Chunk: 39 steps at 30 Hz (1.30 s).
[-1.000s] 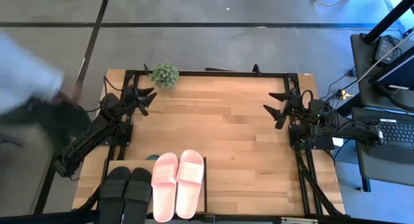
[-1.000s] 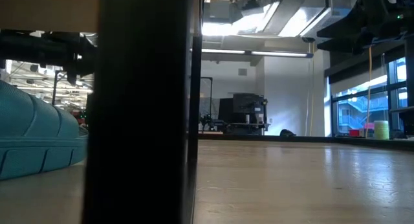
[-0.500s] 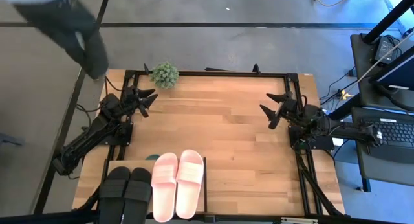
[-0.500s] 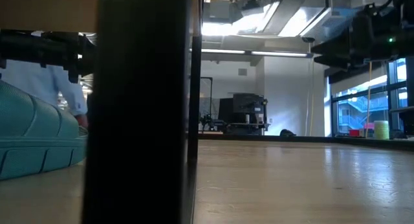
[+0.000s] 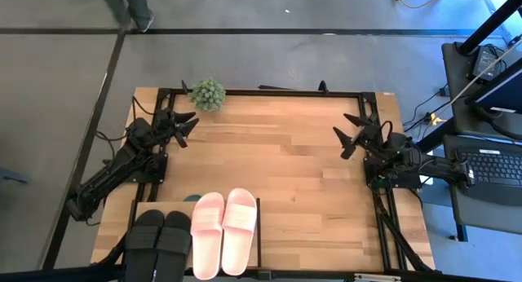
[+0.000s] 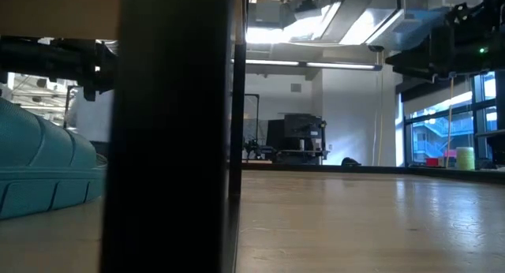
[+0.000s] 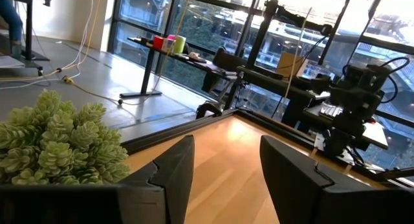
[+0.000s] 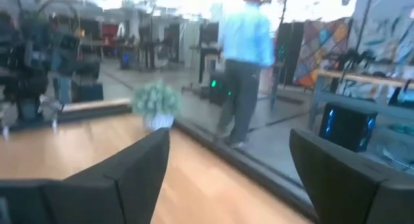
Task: Pick and place slides into the shelf
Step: Return to Home Position
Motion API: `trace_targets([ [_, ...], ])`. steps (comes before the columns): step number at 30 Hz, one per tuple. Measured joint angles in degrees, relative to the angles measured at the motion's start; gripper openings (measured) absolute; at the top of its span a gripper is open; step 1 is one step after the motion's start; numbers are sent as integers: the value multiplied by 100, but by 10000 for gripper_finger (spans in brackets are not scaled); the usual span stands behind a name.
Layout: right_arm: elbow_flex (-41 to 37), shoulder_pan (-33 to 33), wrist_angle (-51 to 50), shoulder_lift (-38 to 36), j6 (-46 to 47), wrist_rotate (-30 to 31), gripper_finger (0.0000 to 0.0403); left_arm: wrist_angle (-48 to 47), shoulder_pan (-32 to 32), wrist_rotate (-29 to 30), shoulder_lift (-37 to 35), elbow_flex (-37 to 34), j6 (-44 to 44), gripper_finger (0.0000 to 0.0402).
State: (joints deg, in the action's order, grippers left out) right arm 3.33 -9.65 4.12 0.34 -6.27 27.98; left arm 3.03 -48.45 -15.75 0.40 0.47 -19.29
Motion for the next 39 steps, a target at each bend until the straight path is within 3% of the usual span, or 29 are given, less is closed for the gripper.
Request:
trace_targets([
  [10,0,0,-968,-12,207,-253,317,2,0,0,0,0,0,168],
  [19,0,0,-962,24,1057,-260,317,2,0,2,0,0,0,168],
  [39,7,228,-969,81,1031,-241,317,2,-2,9,-2,0,2,168],
])
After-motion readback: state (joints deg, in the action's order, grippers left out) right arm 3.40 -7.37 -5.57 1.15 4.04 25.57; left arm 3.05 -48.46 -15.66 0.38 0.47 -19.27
